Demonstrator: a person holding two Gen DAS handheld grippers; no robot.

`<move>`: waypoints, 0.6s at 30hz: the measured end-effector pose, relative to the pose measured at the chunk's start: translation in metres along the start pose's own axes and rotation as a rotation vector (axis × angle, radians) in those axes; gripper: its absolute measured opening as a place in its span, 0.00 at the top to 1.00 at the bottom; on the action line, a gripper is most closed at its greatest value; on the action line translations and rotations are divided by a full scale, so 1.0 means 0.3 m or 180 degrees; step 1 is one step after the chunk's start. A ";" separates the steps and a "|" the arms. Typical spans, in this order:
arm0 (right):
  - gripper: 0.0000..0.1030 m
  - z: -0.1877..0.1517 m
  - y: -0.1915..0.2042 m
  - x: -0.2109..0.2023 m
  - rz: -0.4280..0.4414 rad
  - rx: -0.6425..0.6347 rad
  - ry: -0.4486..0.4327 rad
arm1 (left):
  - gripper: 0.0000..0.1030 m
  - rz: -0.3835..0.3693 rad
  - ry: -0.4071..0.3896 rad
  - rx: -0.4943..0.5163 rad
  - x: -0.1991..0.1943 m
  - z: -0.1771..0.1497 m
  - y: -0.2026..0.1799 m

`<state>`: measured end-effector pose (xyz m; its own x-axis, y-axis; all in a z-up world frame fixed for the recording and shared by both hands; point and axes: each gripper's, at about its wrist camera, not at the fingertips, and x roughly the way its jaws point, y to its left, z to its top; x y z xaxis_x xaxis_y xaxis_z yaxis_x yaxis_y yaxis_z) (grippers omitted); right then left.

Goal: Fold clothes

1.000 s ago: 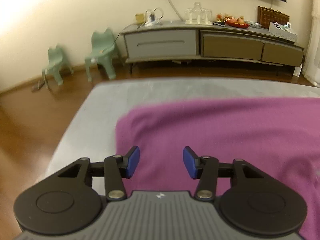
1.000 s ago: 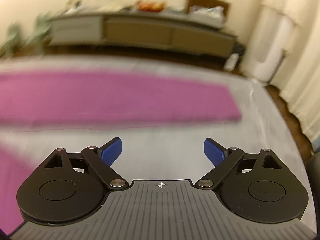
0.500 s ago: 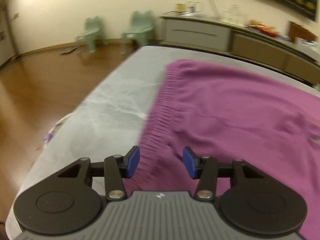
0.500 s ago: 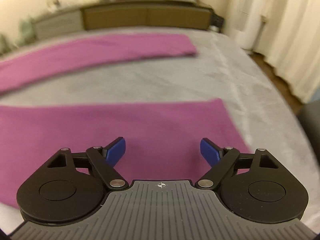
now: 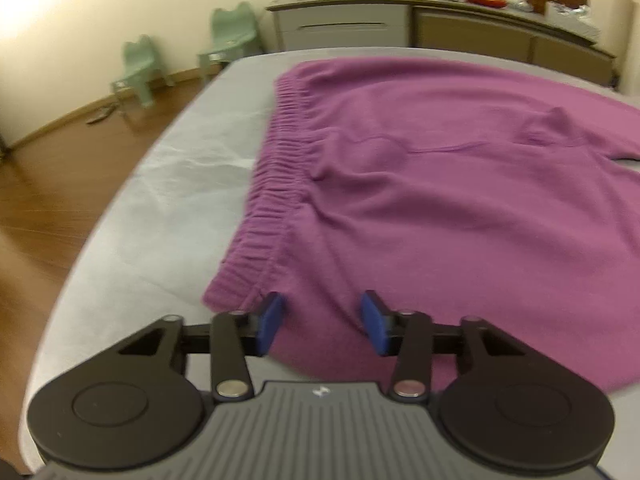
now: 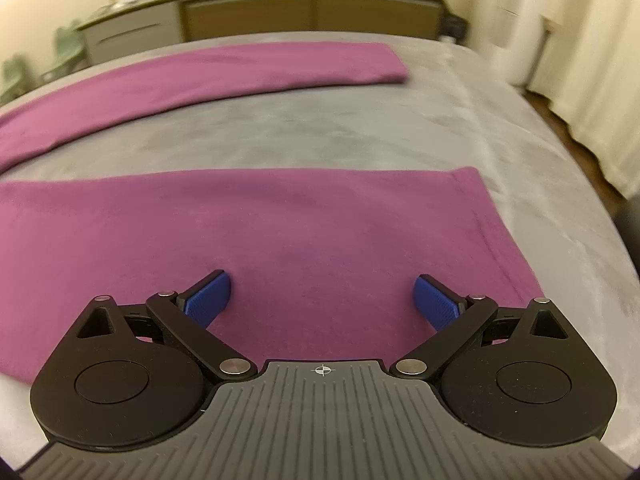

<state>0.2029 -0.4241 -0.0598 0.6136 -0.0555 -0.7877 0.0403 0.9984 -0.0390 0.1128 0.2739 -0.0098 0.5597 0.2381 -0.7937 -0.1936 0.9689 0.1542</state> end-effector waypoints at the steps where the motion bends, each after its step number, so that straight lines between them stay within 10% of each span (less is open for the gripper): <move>1: 0.06 -0.005 -0.014 0.008 -0.0041 0.0051 -0.0003 | 0.55 0.0008 -0.0013 0.0005 -0.002 -0.001 0.000; 13: 0.12 -0.016 0.051 -0.015 0.0055 -0.0095 -0.0068 | 0.53 0.0122 -0.0031 -0.0090 -0.039 0.019 0.011; 18: 0.16 0.010 0.020 -0.045 0.0135 -0.0004 -0.0264 | 0.52 -0.0179 -0.0333 -0.0142 -0.093 0.061 0.002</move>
<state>0.1972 -0.4175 -0.0475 0.6778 -0.0136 -0.7351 0.0118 0.9999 -0.0075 0.1119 0.2691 0.0232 0.6513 0.1913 -0.7343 -0.1939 0.9775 0.0827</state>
